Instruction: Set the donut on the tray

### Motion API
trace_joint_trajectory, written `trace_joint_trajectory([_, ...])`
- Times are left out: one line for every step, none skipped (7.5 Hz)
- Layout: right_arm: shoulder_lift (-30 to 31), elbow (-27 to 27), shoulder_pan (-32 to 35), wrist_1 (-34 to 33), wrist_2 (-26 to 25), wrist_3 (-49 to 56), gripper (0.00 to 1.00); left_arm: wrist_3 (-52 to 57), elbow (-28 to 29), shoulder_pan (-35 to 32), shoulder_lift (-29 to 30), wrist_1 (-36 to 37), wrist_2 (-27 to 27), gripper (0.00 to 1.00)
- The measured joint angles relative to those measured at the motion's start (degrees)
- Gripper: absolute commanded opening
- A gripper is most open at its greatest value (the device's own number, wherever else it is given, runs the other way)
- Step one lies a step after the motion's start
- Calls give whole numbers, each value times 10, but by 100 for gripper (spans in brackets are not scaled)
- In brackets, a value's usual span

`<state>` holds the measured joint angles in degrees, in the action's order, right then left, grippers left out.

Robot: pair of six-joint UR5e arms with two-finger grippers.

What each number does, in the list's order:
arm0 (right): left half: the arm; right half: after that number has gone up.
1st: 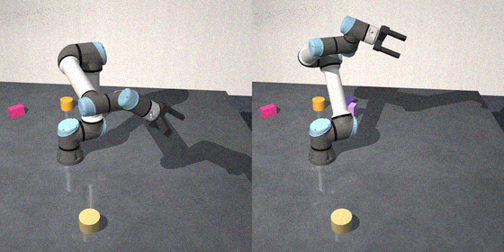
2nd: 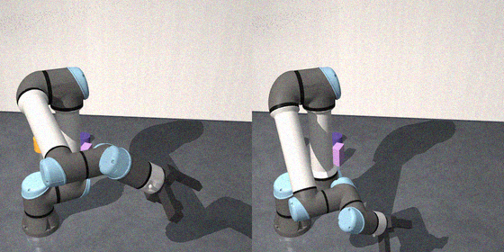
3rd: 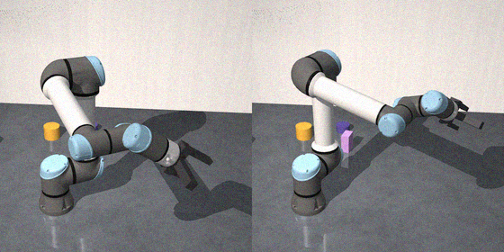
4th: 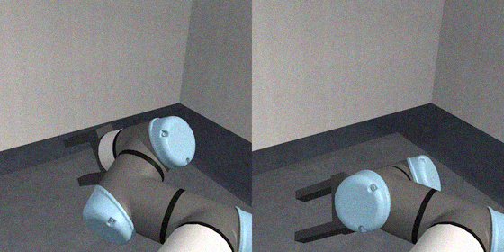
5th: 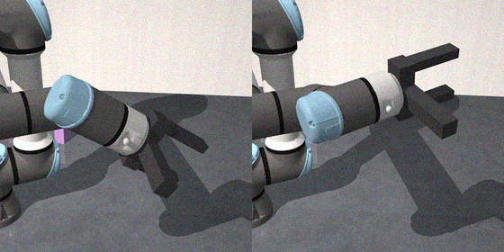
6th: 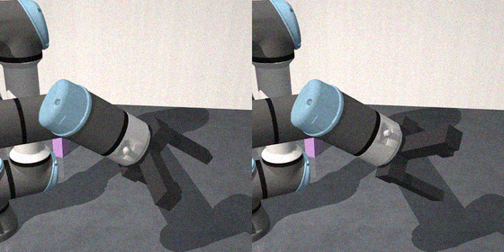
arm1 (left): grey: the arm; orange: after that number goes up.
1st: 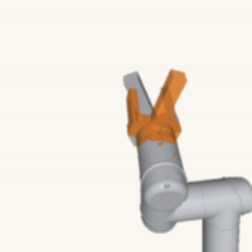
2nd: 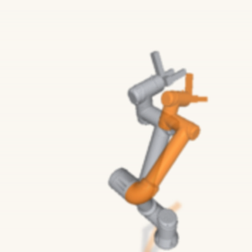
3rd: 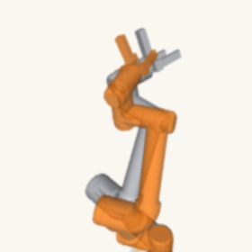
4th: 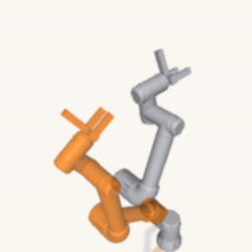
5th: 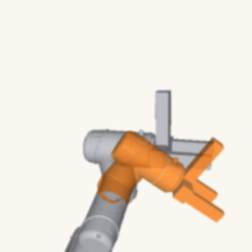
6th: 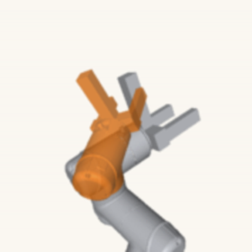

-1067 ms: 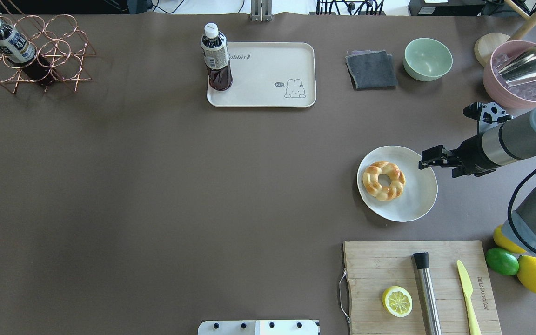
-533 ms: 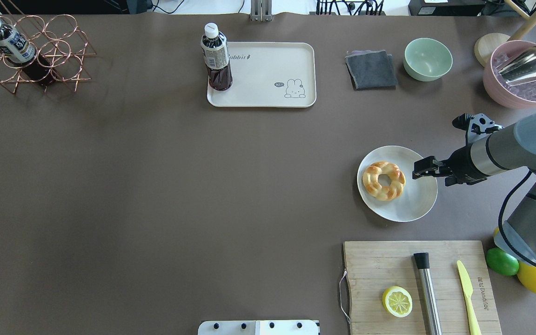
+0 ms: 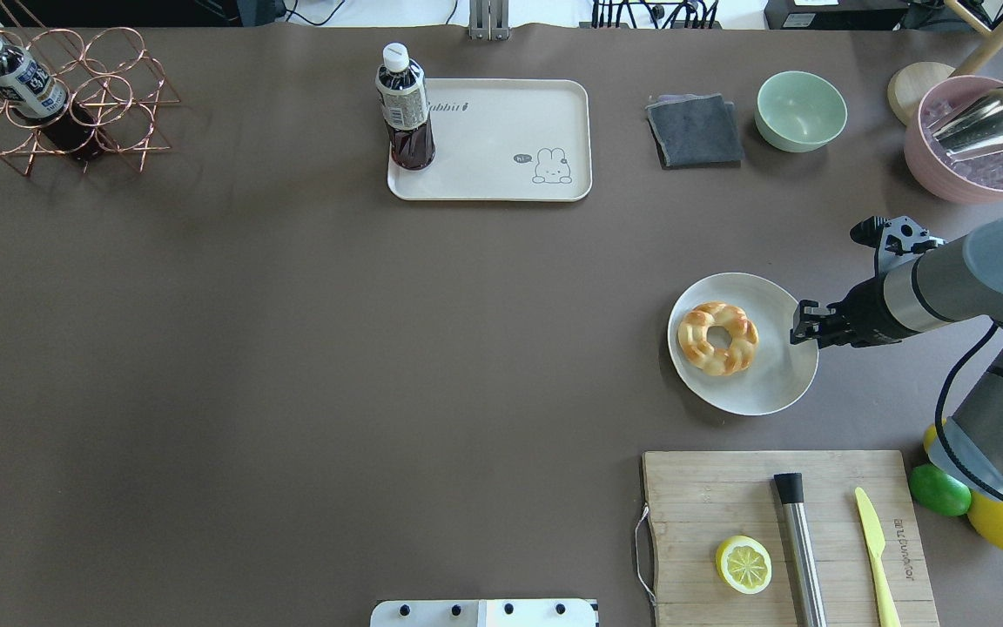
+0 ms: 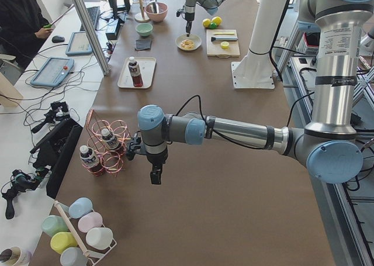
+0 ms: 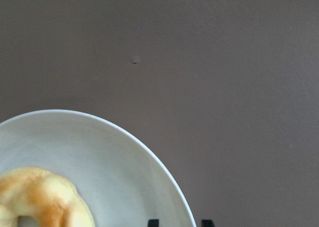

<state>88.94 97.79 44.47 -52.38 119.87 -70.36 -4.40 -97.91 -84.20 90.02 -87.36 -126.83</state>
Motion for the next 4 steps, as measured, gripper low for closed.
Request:
trace_joint_trajectory([1, 0, 0, 0, -1, 0, 0, 0, 0, 0, 0, 0, 0, 98])
trace_joint_trajectory([1, 2, -1, 1, -2, 0, 0, 0, 0, 0, 0, 0, 1, 98])
trace_joint_trajectory([1, 4, 0, 5, -2, -2, 0, 0, 0, 0, 0, 0, 7, 98])
trace_joint_trajectory([1, 8, 3, 11, 3, -13, 0, 0, 0, 0, 1, 0, 20, 98])
